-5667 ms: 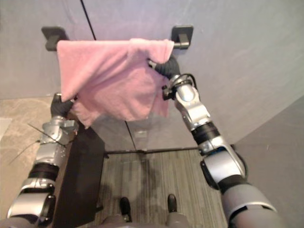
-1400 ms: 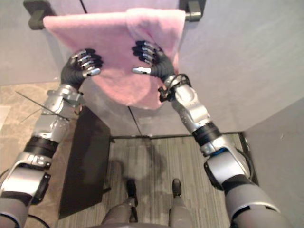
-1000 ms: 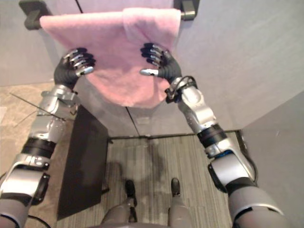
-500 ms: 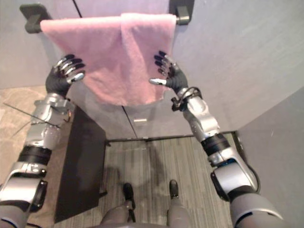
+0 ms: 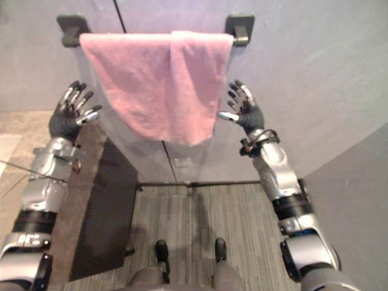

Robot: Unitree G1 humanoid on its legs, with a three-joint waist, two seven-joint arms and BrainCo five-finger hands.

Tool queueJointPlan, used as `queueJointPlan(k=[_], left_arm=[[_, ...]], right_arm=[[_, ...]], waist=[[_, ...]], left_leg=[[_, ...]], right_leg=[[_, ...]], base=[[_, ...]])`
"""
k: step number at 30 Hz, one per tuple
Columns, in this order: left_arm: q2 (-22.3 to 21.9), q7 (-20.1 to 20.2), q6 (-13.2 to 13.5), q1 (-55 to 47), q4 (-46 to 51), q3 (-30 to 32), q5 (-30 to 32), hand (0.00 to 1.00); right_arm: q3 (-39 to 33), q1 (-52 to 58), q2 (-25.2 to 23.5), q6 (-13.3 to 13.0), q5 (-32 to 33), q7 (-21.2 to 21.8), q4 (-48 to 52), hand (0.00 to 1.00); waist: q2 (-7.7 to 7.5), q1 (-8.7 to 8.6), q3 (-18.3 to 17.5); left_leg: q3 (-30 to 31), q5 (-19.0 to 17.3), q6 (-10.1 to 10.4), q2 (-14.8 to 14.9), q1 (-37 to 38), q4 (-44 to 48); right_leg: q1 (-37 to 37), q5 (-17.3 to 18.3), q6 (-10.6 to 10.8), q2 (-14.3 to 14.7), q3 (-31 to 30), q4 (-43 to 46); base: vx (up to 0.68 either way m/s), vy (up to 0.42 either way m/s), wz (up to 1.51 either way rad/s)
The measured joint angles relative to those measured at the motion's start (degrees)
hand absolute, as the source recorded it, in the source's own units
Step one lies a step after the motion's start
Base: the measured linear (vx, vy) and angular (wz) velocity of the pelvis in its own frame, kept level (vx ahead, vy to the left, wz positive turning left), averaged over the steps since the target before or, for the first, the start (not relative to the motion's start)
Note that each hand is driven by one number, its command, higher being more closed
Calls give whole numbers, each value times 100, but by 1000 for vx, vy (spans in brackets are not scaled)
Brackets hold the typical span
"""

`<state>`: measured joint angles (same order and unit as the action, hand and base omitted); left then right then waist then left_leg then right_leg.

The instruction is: Organize washtable

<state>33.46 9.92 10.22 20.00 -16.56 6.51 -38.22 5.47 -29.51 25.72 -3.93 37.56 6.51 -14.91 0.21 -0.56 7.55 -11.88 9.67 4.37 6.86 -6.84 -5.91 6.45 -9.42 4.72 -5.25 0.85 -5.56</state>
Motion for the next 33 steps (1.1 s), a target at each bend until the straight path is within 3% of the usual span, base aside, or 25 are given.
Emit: queueJointPlan(k=[10, 13, 16, 21, 26, 27, 28, 30, 31, 33], left_arm=[[-42, -285, 27, -1364, 1037, 1832, 77, 0], [-295, -706, 124, -1803, 1681, 2520, 551, 0], [-760, -1017, 223, -2245, 2332, 2803, 933, 0], [-1363, -974, 261, -2693, 2947, 2644, 997, 0], [-2215, -719, 232, -3287, 3110, 1520, 1144, 0], [-2430, -666, 206, -3394, 3016, 1281, 1125, 0], [-2594, -625, 193, -3448, 2834, 1102, 1119, 0], [-3008, -613, 105, -3745, 2303, 688, 1100, 0], [-3093, -591, 60, -3796, 2171, 601, 1065, 0], [-3378, -458, -48, -3807, 1537, 342, 890, 0]], right_arm=[[-2297, 1502, 41, -81, 9, -173, 640, 0], [-2955, 1995, 49, -221, 8, -358, 1037, 0], [-3429, 2521, 43, -260, 6, -527, 1242, 0], [-3895, 3080, -546, -274, -32, -649, 1298, 0], [-4138, 3792, -1968, -359, 19, -916, 1270, 0], [-4146, 3930, -2268, -378, 34, -938, 1101, 0], [-4167, 4043, -2484, -409, 140, -981, 968, 0], [-4162, 4356, -2803, -464, 276, -1055, 762, 0], [-4159, 4417, -2902, -468, 276, -1084, 666, 0], [-4127, 4504, -3071, -434, 244, -1193, -133, 0]], waist=[[-23, 24, -394], [97, 8, -602], [254, 8, -803], [317, -13, -921], [300, -45, -979], [146, -80, -981], [-7, -89, -981], [152, -35, -1098], [206, -44, -1127], [139, -38, -1052]], left_leg=[[42, -73, 29, -8, 204, -1], [18, -109, 12, -24, 282, -1], [7, -149, 4, -80, 433, -1], [2, -201, 65, -89, 492, -2], [-201, -287, 89, -114, 517, -2], [-269, -440, 140, -209, 541, 29], [-336, -422, 12, -303, 542, 356], [-455, -577, -184, -272, 726, 216], [-506, -575, -183, -283, 771, 134], [-568, -575, -183, -301, 892, 11]], right_leg=[[-270, 143, -4, -39, 123, -3], [-338, 179, 5, -39, 123, -3], [-493, 228, 24, -58, 135, -5], [-527, 242, 19, -86, 205, -26], [-611, 297, 45, -189, 221, -28], [-594, 304, 36, -290, 217, -33], [-551, 309, 25, -450, 199, -16], [-646, 371, 106, -377, 210, 13], [-633, 379, 119, -390, 225, 43], [-528, 485, 211, -409, 225, 393]], base=[[-2, -8, 6], [0, 0, 0], [0, 0, 0], [-5, 1, 1], [-24, 2, -4], [-19, 52, 0], [74, 51, -18], [76, 47, -23], [6, 46, -6], [-4, 13, 7]])
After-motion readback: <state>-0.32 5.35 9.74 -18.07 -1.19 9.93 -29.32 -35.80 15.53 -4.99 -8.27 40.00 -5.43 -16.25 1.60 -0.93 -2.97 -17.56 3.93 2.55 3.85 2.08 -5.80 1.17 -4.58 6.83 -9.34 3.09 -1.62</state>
